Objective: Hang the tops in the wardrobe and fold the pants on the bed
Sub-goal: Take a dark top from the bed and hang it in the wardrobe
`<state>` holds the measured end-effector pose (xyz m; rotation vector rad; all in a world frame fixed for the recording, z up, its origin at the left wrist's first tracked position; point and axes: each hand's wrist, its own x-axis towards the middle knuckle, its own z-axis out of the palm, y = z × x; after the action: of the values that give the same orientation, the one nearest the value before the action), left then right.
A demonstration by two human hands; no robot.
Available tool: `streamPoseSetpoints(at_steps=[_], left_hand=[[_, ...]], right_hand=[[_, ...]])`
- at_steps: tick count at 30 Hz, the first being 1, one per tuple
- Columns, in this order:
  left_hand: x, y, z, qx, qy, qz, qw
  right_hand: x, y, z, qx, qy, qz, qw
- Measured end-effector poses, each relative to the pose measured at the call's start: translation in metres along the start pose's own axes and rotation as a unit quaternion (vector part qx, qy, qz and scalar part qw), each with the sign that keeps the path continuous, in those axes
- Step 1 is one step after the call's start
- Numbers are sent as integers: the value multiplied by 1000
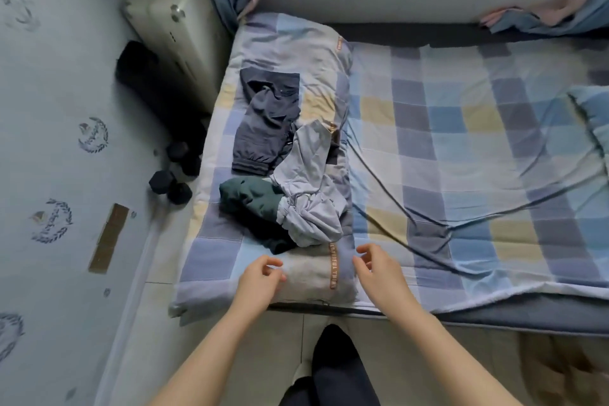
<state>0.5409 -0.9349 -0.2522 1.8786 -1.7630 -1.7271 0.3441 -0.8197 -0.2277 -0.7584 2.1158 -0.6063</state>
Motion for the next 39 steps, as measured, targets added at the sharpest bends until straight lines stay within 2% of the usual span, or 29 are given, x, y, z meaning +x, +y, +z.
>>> streamPoseSetpoints(at_steps=[4, 8, 17, 22, 26, 28, 30, 33, 35, 37, 39], left_hand=[[76, 1, 6, -52, 11, -102, 993], [155, 0, 16, -48, 17, -134, 990], [282, -14, 42, 95, -5, -105, 990], [329, -37, 20, 167, 0, -114, 979], [364, -48, -5, 209, 21, -69, 975], [377, -50, -14, 299, -1, -40, 953], [380, -48, -13, 405, -26, -10, 914], [395, -58, -15, 539, -35, 41, 840], [402, -66, -15, 574, -33, 59, 816], [410, -70, -18, 585, -18, 85, 807], [415, -68, -23, 591, 15, 148, 793]], right_hand=[[89, 7, 5, 1, -34, 51, 998], [170, 18, 15, -42, -58, 83, 994], [269, 57, 68, -83, -60, 128, 987], [302, 43, 121, -93, -67, 133, 985], [323, 23, 149, -119, -77, 146, 979], [332, 17, 157, -118, -95, 159, 976], [335, 15, 158, -146, -114, 141, 972], [348, 6, 174, -285, -143, 65, 945], [355, 0, 184, -334, -146, 22, 931], [365, -6, 190, -305, -110, 1, 946], [373, -12, 184, -273, -71, -12, 959]])
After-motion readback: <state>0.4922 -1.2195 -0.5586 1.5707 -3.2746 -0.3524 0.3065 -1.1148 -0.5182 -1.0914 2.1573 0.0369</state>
